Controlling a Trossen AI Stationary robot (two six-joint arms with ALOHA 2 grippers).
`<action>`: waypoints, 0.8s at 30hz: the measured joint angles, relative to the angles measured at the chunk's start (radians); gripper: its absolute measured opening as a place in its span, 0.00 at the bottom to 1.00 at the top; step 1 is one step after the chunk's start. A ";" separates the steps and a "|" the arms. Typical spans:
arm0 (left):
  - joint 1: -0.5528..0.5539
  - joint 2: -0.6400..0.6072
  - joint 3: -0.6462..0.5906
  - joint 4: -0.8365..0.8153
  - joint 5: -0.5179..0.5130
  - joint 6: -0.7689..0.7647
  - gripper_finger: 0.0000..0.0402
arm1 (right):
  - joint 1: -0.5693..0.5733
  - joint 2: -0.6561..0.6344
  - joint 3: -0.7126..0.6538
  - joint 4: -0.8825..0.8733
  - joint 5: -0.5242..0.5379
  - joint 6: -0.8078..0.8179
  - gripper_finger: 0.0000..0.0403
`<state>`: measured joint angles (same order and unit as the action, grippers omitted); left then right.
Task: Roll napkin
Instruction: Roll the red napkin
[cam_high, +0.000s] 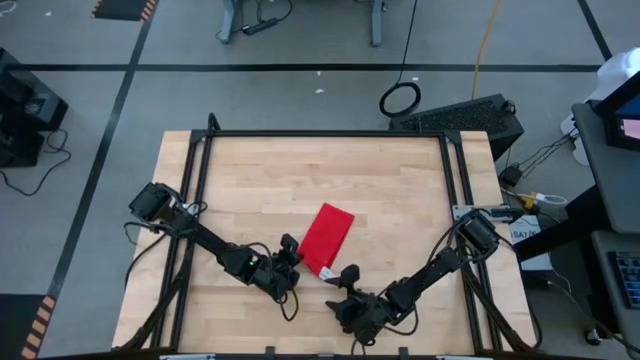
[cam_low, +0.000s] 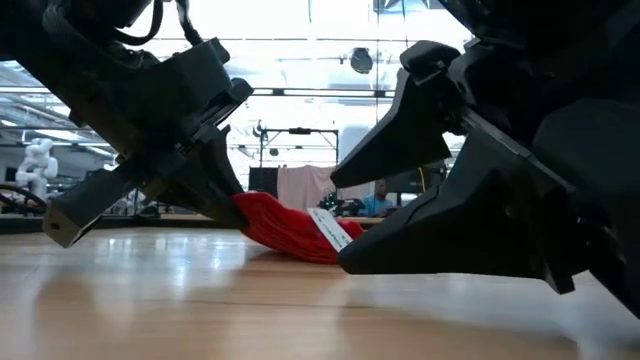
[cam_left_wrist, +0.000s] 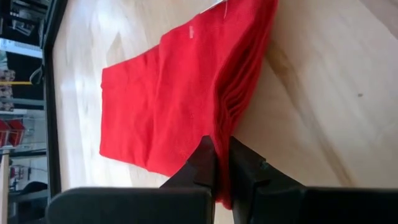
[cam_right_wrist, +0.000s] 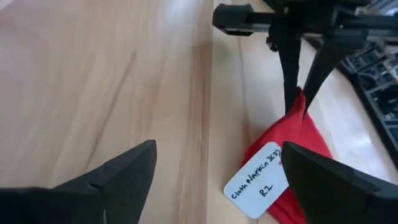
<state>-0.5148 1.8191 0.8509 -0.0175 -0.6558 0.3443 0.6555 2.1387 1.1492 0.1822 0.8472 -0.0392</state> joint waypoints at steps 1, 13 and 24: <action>0.002 0.000 0.000 0.000 0.000 0.000 0.05 | -0.001 0.000 0.000 0.001 0.001 -0.015 0.84; 0.039 0.000 0.000 -0.011 0.028 -0.052 0.05 | -0.119 0.002 -0.002 -0.016 0.008 -0.014 0.84; 0.052 0.000 0.000 -0.045 0.054 -0.077 0.05 | -0.163 0.002 0.000 -0.113 -0.137 0.106 0.76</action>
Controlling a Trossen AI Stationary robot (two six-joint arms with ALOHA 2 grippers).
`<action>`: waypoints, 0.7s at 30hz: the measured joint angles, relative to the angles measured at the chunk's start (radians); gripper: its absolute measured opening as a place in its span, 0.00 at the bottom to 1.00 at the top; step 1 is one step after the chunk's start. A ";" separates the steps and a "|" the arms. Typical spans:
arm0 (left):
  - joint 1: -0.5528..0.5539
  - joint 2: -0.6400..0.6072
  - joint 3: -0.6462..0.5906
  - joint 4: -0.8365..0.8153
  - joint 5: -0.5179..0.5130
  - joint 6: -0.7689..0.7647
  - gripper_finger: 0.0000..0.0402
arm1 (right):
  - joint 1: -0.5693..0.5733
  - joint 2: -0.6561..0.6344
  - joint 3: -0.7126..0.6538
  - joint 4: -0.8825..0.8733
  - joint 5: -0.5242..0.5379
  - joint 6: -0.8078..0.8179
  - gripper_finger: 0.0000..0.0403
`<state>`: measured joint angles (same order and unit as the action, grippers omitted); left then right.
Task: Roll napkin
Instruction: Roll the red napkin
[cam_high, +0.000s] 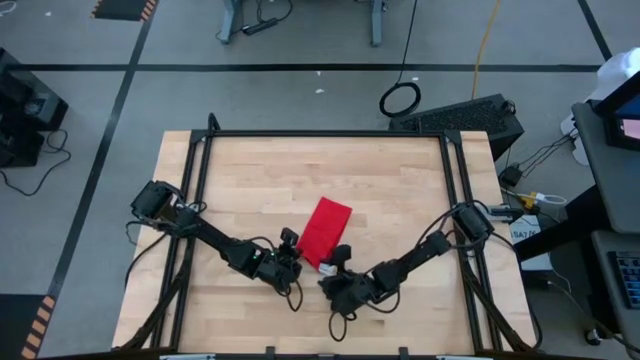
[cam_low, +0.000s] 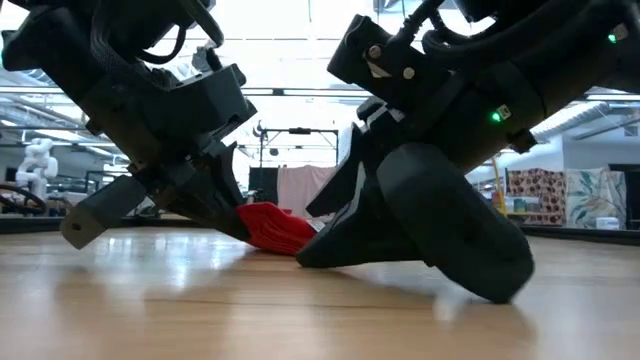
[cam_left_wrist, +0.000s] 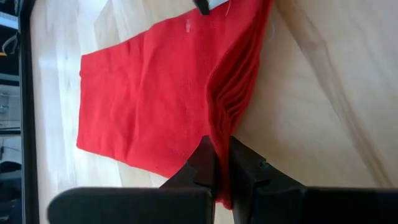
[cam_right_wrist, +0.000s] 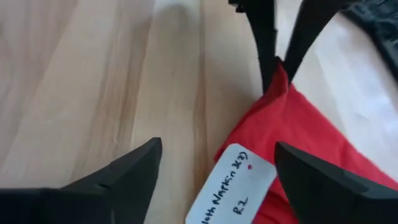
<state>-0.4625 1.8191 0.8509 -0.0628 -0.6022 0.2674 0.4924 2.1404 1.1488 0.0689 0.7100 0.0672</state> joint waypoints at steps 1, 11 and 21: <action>0.000 0.000 0.000 0.000 0.000 0.000 0.05 | -0.007 0.000 0.000 -0.001 -0.018 -0.001 0.73; -0.002 0.000 0.000 0.000 0.005 0.000 0.05 | -0.055 -0.002 0.000 -0.024 -0.099 -0.010 0.49; -0.002 0.000 0.000 -0.009 0.005 0.001 0.05 | -0.059 -0.003 0.000 -0.077 -0.085 0.105 0.38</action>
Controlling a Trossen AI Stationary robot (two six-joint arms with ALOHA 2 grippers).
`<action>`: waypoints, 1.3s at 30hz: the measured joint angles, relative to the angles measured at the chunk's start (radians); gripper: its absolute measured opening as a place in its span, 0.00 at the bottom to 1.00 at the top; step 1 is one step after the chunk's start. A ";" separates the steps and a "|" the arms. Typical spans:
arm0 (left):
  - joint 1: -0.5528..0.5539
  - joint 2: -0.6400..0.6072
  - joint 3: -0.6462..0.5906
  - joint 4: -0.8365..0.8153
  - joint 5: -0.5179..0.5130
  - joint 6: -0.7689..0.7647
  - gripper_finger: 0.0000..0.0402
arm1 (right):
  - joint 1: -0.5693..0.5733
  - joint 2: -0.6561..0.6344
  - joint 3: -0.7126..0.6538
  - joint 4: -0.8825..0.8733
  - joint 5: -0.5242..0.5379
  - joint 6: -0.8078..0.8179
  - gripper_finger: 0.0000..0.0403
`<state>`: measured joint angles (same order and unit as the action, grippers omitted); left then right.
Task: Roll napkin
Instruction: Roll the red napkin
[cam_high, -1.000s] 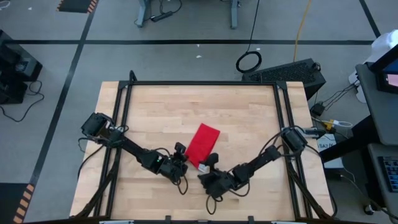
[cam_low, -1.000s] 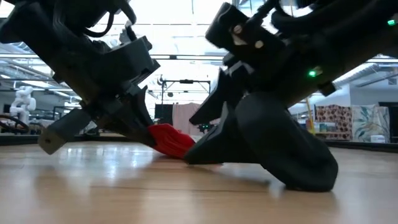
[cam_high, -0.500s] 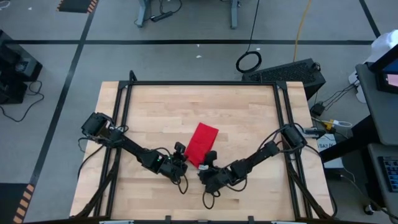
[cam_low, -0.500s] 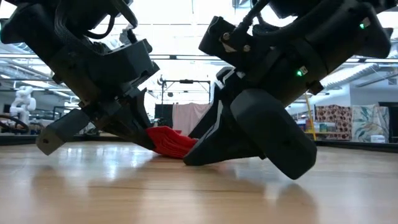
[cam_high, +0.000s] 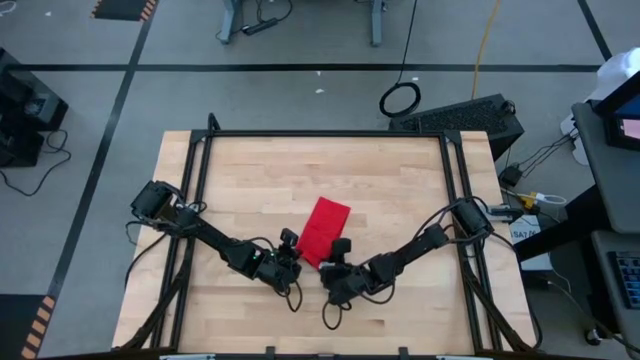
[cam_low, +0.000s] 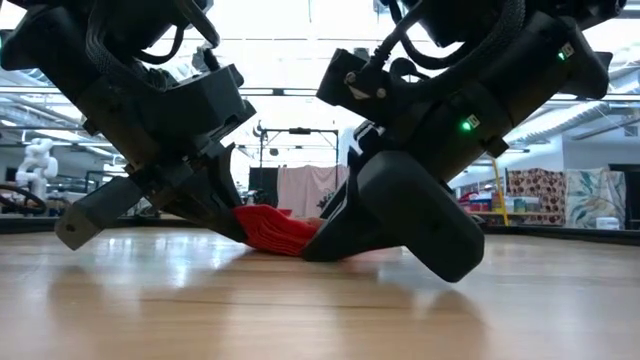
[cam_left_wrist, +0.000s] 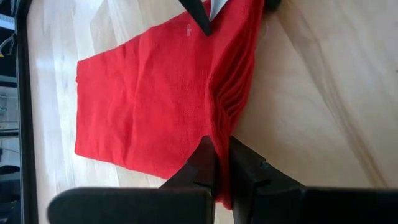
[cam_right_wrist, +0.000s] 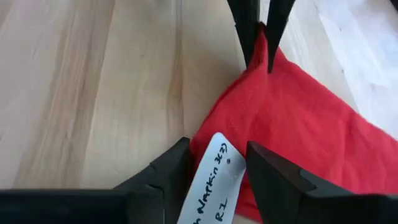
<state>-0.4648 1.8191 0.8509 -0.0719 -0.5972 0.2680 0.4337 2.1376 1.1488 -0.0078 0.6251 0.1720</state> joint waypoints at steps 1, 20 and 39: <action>0.000 0.000 0.000 0.000 0.000 0.000 0.05 | -0.001 0.000 0.000 -0.003 -0.007 0.011 0.38; -0.073 -0.012 0.008 0.015 0.046 -0.144 0.05 | -0.012 -0.118 -0.010 -0.062 -0.283 0.119 0.02; 0.031 -0.059 0.091 -0.034 0.568 -0.510 0.05 | -0.150 -0.189 -0.014 -0.015 -0.992 0.092 0.01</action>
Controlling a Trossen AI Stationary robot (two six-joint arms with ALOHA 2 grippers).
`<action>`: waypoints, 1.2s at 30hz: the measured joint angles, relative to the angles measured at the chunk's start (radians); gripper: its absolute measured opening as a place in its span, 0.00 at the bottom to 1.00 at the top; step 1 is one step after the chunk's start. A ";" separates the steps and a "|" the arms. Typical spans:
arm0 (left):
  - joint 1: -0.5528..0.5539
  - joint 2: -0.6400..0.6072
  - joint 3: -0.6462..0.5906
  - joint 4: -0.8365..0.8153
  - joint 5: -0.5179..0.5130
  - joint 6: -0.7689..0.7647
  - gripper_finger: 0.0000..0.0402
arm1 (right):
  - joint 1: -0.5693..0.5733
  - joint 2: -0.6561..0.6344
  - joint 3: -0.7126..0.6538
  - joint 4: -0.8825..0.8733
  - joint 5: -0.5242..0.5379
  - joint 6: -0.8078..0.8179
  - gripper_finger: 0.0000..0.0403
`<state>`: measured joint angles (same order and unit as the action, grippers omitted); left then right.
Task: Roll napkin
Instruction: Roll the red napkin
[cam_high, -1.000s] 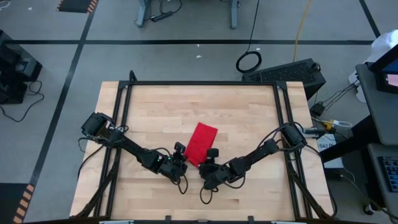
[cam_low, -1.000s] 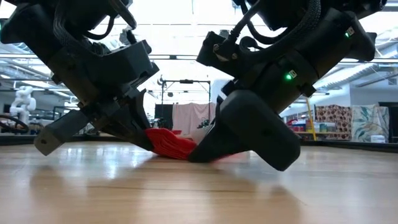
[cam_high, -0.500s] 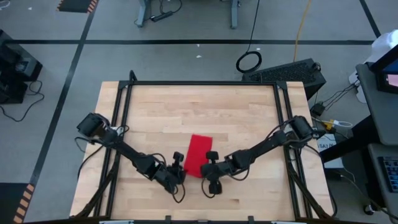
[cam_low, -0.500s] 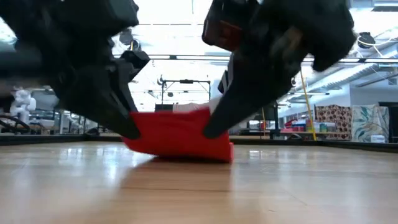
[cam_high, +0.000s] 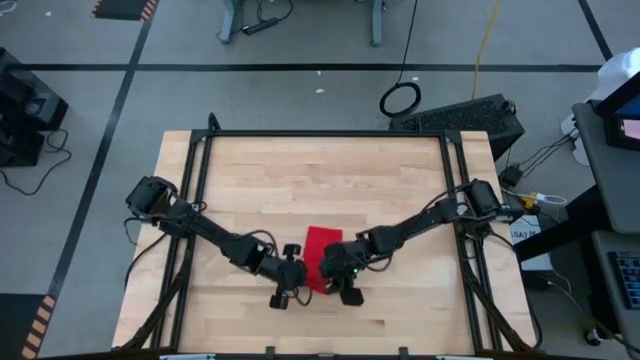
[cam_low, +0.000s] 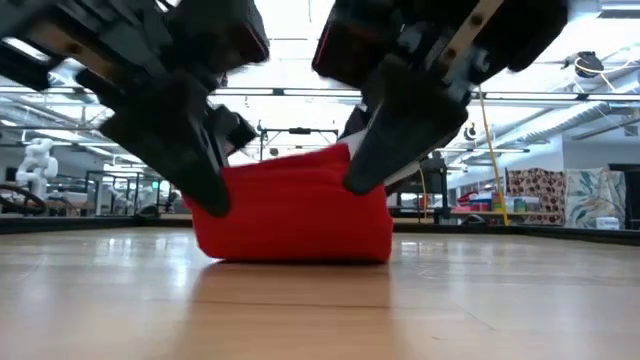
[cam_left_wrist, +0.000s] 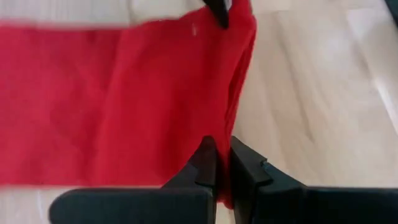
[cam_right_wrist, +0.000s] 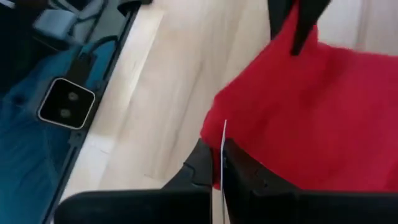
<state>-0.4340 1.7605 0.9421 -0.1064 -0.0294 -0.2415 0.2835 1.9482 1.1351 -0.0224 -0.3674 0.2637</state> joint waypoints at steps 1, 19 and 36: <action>0.012 0.002 0.000 -0.006 0.020 -0.011 0.05 | -0.017 0.002 -0.008 0.001 -0.031 -0.004 0.01; 0.033 0.002 -0.015 0.109 0.131 -0.076 0.05 | -0.042 0.002 -0.237 0.492 -0.207 0.187 0.01; 0.011 0.073 -0.016 0.198 0.152 -0.119 0.05 | 0.117 0.002 -0.246 0.509 0.132 0.180 0.01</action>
<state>-0.4232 1.8330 0.9260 0.0920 0.1230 -0.3607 0.4003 1.9502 0.8890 0.4861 -0.2350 0.4435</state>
